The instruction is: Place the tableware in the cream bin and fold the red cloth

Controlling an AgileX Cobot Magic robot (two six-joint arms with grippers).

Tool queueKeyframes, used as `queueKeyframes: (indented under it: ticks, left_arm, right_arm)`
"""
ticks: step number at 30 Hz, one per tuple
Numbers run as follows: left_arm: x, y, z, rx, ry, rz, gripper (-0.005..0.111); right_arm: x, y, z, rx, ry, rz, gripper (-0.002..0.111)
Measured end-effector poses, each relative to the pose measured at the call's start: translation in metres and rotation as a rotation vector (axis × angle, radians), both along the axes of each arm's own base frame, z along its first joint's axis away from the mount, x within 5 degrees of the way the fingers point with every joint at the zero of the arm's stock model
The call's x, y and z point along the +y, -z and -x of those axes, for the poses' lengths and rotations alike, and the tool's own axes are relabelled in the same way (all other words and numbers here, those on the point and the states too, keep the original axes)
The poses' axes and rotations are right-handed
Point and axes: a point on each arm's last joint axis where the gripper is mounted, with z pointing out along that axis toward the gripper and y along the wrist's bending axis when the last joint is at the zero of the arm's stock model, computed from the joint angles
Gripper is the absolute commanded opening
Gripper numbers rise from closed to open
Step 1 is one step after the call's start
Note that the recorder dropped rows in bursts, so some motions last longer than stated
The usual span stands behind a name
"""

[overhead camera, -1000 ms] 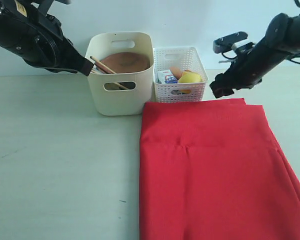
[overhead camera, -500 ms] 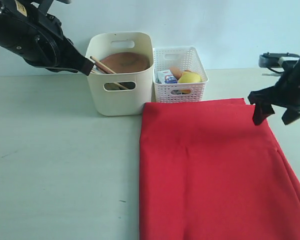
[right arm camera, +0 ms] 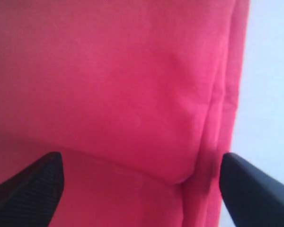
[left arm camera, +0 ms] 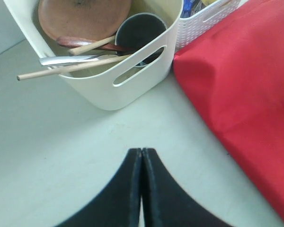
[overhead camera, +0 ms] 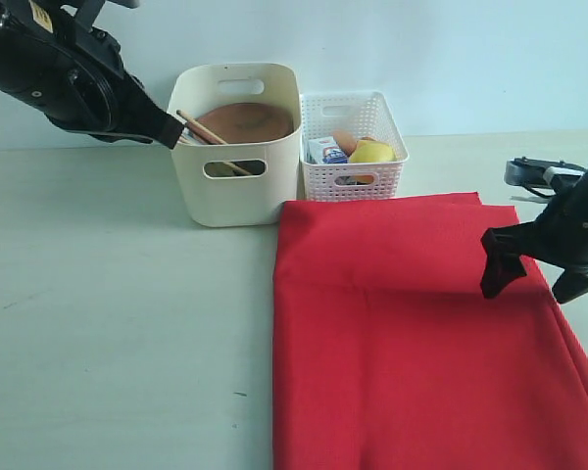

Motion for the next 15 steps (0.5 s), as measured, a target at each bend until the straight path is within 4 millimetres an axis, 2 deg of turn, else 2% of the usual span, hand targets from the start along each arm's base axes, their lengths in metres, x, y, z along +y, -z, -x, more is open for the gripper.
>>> queueKeyframes:
  ticks: [3,11,13,15]
  left_arm:
    - [0.0,0.0,0.0,0.001,0.0,-0.001,0.001]
    - [0.0,0.0,0.0,0.001,0.0,-0.001,0.001]
    - [0.0,0.0,0.0,0.001,0.0,-0.001,0.001]
    - [0.0,0.0,0.0,0.001,0.0,-0.001,0.001]
  right_arm:
    - [0.004,-0.001,-0.001,-0.013,-0.014,-0.032,0.088]
    - [0.036,0.012,-0.003,-0.032,-0.132,-0.001,0.087]
    - [0.041,0.013,-0.003,-0.04,-0.155,0.026,0.083]
    - [0.042,0.016,-0.003,-0.037,-0.169,0.067,0.073]
